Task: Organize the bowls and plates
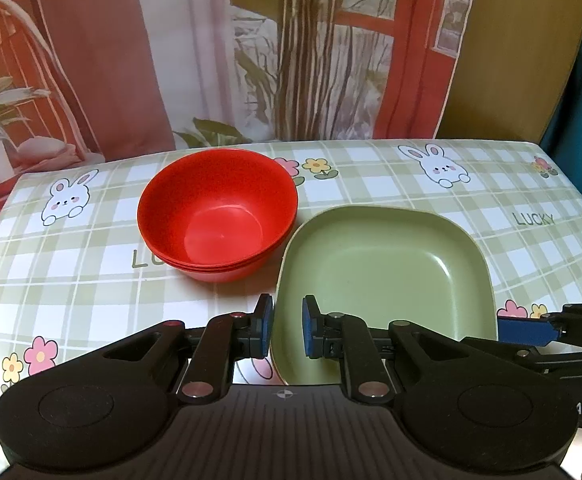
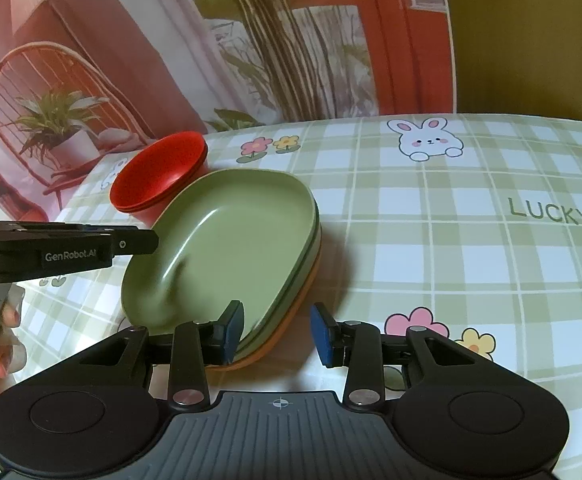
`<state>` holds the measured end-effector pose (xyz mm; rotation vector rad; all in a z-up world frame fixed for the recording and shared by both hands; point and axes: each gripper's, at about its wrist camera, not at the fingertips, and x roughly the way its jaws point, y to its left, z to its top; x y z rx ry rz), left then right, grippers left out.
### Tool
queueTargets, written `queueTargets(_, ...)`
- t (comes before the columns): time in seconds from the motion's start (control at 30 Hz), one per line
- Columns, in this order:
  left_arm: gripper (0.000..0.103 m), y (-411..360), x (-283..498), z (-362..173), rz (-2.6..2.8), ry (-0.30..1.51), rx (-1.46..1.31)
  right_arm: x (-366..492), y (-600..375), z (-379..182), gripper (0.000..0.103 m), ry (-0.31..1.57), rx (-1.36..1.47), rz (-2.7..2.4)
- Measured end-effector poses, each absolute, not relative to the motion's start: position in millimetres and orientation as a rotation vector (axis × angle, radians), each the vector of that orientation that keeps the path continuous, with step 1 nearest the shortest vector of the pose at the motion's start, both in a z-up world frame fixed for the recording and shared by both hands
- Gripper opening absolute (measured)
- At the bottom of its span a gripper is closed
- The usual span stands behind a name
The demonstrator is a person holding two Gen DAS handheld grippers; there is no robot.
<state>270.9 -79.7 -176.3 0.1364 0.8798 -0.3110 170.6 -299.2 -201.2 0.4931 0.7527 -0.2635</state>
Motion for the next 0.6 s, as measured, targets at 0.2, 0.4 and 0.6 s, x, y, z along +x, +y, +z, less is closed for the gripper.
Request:
queueTargets(0.2, 0.024, -65, 267, -158, -0.331, 0.828, 0.091, 164, -306, -187, 0.035, 0.704, 0.515, -0.266)
queueTargets(0.4, 0.033, -36, 269, -138, -0.306, 0.759, 0.068, 167, -308, -161, 0.035, 0.644, 0.494, -0.268)
queueTargets(0.6, 0.034, -7, 284, -126, -0.258, 0.732, 0.037, 193, -304, -132, 0.035, 0.624, 0.437, -0.227)
